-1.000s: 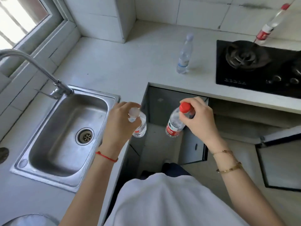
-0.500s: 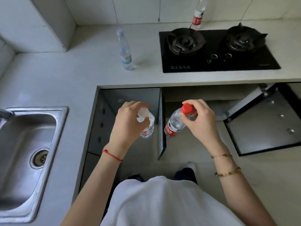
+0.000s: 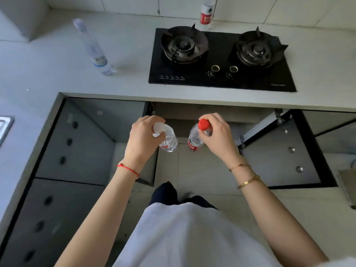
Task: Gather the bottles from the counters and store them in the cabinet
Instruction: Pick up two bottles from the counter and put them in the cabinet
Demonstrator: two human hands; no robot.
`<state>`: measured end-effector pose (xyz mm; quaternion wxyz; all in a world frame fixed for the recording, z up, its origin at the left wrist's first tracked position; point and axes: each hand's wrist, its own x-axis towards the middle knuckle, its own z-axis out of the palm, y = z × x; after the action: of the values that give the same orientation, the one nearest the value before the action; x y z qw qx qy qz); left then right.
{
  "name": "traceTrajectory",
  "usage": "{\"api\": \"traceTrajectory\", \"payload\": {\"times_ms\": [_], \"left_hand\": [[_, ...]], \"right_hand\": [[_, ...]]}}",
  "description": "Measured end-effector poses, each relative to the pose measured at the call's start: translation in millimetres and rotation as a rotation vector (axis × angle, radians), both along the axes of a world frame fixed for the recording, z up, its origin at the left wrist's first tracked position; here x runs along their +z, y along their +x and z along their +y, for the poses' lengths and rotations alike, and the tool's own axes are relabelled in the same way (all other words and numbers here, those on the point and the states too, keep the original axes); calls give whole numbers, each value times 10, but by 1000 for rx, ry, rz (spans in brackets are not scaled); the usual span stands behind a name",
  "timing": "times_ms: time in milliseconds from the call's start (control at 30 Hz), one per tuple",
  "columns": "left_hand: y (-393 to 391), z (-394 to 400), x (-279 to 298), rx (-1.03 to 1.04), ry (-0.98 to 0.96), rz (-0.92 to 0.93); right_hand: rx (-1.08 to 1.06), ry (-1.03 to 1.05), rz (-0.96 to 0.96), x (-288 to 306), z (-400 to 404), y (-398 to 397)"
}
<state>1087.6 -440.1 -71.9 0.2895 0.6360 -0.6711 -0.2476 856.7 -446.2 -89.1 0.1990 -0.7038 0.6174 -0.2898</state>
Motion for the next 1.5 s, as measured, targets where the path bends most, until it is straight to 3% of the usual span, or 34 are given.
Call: {"api": "traceTrajectory", "payload": {"times_ms": [267, 667, 967, 1200, 1500], "left_hand": [[-451, -761, -1021, 31, 68, -54], [-549, -2035, -3568, 113, 175, -61], [-575, -2670, -5341, 175, 208, -51], [-544, -3076, -6062, 147, 281, -83], [-531, -3398, -6397, 74, 251, -98]], "right_hand": [[11, 134, 40, -1097, -744, -185], [11, 254, 16, -3612, -2085, -30], [115, 337, 160, -5377, -2798, 21], [151, 317, 233, -6148, -3233, 122], [118, 323, 256, -6493, -3522, 223]]}}
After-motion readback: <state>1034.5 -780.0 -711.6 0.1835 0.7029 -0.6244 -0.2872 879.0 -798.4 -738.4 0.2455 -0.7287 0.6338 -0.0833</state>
